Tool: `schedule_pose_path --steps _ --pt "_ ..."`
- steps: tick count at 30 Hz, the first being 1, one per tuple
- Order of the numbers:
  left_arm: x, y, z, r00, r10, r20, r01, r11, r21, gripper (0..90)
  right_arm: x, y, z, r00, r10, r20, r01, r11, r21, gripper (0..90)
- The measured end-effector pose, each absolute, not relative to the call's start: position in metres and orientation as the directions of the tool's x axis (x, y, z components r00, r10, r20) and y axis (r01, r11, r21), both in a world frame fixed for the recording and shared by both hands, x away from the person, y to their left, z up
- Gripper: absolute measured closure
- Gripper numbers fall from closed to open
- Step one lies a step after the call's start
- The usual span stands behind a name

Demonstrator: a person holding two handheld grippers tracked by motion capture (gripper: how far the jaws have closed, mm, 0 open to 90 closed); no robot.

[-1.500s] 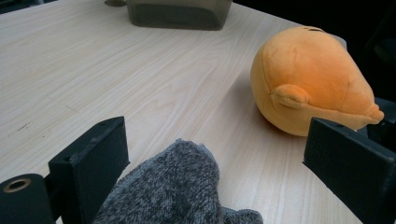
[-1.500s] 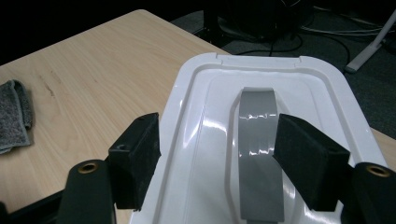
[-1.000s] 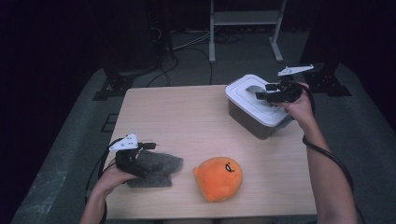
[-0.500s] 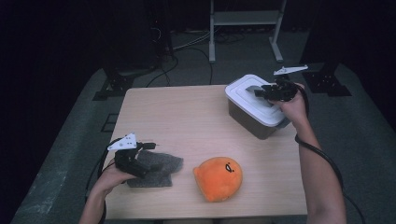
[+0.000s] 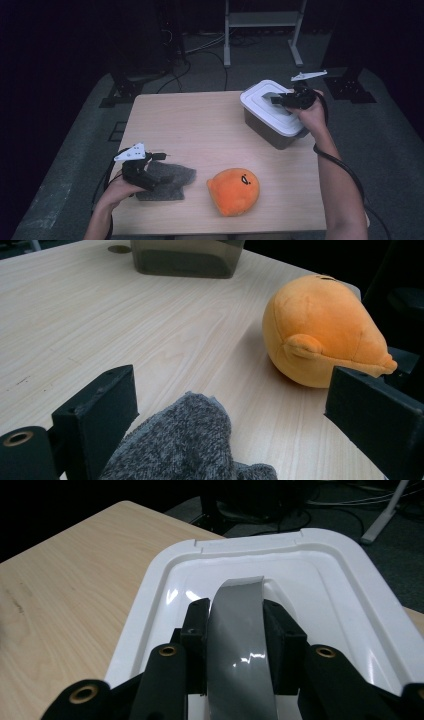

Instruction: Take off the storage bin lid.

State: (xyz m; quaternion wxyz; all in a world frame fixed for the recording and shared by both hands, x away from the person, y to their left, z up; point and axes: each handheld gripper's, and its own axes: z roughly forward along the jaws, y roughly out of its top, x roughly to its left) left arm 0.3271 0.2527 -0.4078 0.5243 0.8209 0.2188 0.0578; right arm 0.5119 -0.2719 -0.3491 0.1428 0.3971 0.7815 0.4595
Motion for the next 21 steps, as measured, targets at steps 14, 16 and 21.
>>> schedule_pose_path --steps 14,16,21 --pt "0.326 0.252 -0.408 0.898 0.419 -0.133 0.298 -0.356 0.886 6.0 0.499 -0.254 -0.347 -0.73 0.669 0.14 0.46 0.329 0.824 65.9" --pt "0.326 0.252 -0.407 0.898 0.42 -0.132 0.297 -0.357 0.886 5.9 0.496 -0.249 -0.347 -0.744 0.653 0.141 0.453 0.34 0.824 66.0" --pt "0.326 0.252 -0.407 0.899 0.418 -0.13 0.295 -0.359 0.885 6.0 0.49 -0.235 -0.346 -0.784 0.604 0.144 0.435 0.369 0.821 66.0"
